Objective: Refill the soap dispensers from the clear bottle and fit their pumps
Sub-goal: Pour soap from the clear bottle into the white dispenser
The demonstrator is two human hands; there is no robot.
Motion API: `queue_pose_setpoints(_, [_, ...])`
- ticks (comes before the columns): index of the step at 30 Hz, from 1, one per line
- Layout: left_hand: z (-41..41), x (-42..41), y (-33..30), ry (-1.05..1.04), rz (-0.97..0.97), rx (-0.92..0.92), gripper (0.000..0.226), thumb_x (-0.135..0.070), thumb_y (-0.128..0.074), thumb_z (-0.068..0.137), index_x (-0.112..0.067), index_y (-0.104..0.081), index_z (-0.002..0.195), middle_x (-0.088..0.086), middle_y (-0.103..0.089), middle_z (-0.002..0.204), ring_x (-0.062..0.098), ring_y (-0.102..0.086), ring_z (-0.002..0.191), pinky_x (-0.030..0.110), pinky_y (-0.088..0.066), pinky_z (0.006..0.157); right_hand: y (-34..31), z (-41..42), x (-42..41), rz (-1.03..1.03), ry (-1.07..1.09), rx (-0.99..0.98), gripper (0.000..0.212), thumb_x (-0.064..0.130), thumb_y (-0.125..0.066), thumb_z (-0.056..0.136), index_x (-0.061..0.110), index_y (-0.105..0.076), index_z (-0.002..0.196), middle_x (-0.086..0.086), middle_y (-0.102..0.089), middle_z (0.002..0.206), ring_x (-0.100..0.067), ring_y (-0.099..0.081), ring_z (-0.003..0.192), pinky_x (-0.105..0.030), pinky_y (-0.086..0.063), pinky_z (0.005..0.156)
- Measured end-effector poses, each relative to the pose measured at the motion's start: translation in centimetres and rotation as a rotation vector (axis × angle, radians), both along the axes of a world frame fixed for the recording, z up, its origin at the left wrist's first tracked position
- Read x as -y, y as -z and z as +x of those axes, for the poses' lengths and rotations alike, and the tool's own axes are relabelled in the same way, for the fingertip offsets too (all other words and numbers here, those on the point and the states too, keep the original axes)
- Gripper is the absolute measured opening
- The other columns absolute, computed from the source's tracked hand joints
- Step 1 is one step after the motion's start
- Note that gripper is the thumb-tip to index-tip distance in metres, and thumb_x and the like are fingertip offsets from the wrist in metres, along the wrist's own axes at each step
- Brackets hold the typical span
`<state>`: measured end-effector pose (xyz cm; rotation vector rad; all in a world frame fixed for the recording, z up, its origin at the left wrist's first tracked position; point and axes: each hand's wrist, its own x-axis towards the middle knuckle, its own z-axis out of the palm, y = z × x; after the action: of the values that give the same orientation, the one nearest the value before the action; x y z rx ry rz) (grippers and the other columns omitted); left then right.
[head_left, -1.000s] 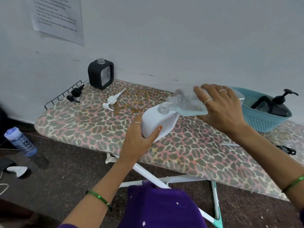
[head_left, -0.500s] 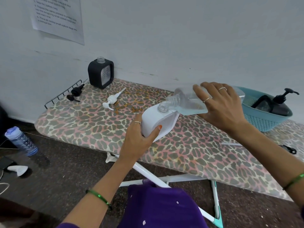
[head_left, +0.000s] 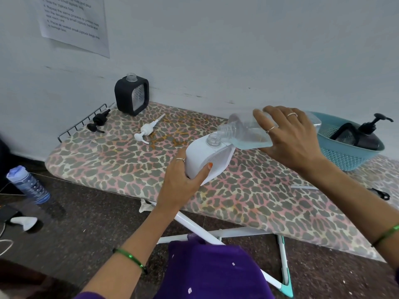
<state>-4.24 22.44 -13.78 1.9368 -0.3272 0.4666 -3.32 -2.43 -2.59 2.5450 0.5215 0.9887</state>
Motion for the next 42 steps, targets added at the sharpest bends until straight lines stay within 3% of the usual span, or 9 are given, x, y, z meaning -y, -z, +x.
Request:
queue_pose_setpoints(2, [0.09, 0.0, 0.17, -0.005, 0.008, 0.003, 0.059, -0.061, -0.059, 0.079, -0.018, -0.054, 0.119, -0.003, -0.062, 0.099, 0.015, -0.059, 0.089, 0.024, -0.049, 0.067, 0.09, 0.08, 0.03, -0.001, -0.007, 0.006, 0.075, 0.021, -0.084, 0.065, 0.015, -0.042, 0.127, -0.017, -0.06, 0.117, -0.039, -0.059, 0.102, -0.047, -0.047, 0.083])
queue_pose_setpoints(6, [0.35, -0.01, 0.61, -0.034, 0.016, -0.027, 0.064, -0.068, -0.057, 0.077, -0.012, -0.055, 0.107, 0.006, -0.061, 0.091, 0.021, -0.057, 0.081, 0.033, -0.05, 0.063, 0.25, 0.32, 0.21, -0.026, -0.028, 0.069, 0.069, 0.021, -0.079, 0.068, 0.015, -0.045, 0.126, -0.015, -0.061, 0.115, -0.036, -0.06, 0.1, -0.044, -0.046, 0.082])
queue_pose_setpoints(9, [0.3, 0.0, 0.54, -0.027, 0.023, 0.0, 0.052, -0.064, -0.058, 0.078, -0.024, -0.052, 0.111, 0.002, -0.06, 0.09, 0.017, -0.056, 0.08, 0.019, -0.042, 0.062, 0.27, 0.4, 0.3, -0.032, -0.031, 0.069, 0.069, 0.021, -0.079, 0.067, 0.014, -0.045, 0.127, -0.016, -0.061, 0.115, -0.036, -0.06, 0.101, -0.045, -0.046, 0.082])
queue_pose_setpoints(12, [0.24, 0.02, 0.33, -0.012, 0.017, -0.001, 0.059, -0.062, -0.059, 0.079, -0.02, -0.053, 0.119, -0.001, -0.061, 0.096, 0.014, -0.057, 0.085, 0.018, -0.045, 0.065, 0.27, 0.37, 0.21, -0.027, -0.033, 0.062, 0.07, 0.021, -0.079, 0.067, 0.014, -0.045, 0.127, -0.017, -0.06, 0.116, -0.037, -0.06, 0.101, -0.045, -0.046, 0.082])
queue_pose_setpoints(16, [0.25, 0.02, 0.29, -0.003, 0.012, -0.001, 0.06, -0.062, -0.059, 0.079, -0.018, -0.054, 0.12, -0.001, -0.061, 0.096, 0.016, -0.058, 0.085, 0.021, -0.046, 0.064, 0.19, 0.42, 0.26, -0.032, -0.039, 0.079, 0.066, 0.022, -0.078, 0.069, 0.014, -0.045, 0.126, -0.016, -0.061, 0.115, -0.037, -0.06, 0.1, -0.045, -0.046, 0.082])
queue_pose_setpoints(20, [0.32, 0.01, 0.38, -0.012, 0.016, -0.007, 0.061, -0.063, -0.059, 0.079, -0.016, -0.054, 0.118, 0.003, -0.062, 0.095, 0.019, -0.059, 0.085, 0.034, -0.052, 0.065, 0.25, 0.49, 0.28, -0.036, -0.038, 0.081, 0.067, 0.021, -0.078, 0.069, 0.015, -0.044, 0.127, -0.016, -0.061, 0.115, -0.037, -0.06, 0.1, -0.045, -0.046, 0.082])
queue_pose_setpoints(31, [0.28, -0.04, 0.42, -0.02, 0.026, -0.008, 0.064, -0.066, -0.058, 0.079, -0.015, -0.055, 0.116, 0.005, -0.061, 0.092, 0.022, -0.059, 0.083, 0.037, -0.052, 0.063, 0.29, 0.6, 0.36, -0.041, -0.034, 0.086, 0.069, 0.023, -0.079, 0.069, 0.015, -0.043, 0.127, -0.016, -0.061, 0.116, -0.036, -0.06, 0.101, -0.045, -0.045, 0.082])
queue_pose_setpoints(36, [0.13, -0.03, 0.11, -0.009, 0.012, 0.006, 0.062, -0.06, -0.062, 0.08, -0.015, -0.054, 0.122, -0.003, -0.062, 0.096, 0.012, -0.058, 0.083, 0.013, -0.043, 0.063, 0.28, 0.67, 0.34, -0.05, -0.036, 0.107, 0.067, 0.023, -0.079, 0.069, 0.015, -0.044, 0.126, -0.014, -0.061, 0.115, -0.035, -0.06, 0.1, -0.044, -0.044, 0.082])
queue_pose_setpoints(42, [0.09, -0.02, 0.0, -0.013, 0.011, 0.004, 0.058, -0.054, -0.066, 0.082, -0.011, -0.056, 0.119, -0.005, -0.059, 0.088, 0.009, -0.053, 0.074, 0.009, -0.037, 0.059, 0.19, 0.53, 0.23, -0.033, -0.045, 0.084, 0.067, 0.025, -0.079, 0.07, 0.015, -0.043, 0.127, -0.016, -0.061, 0.115, -0.036, -0.06, 0.1, -0.044, -0.045, 0.082])
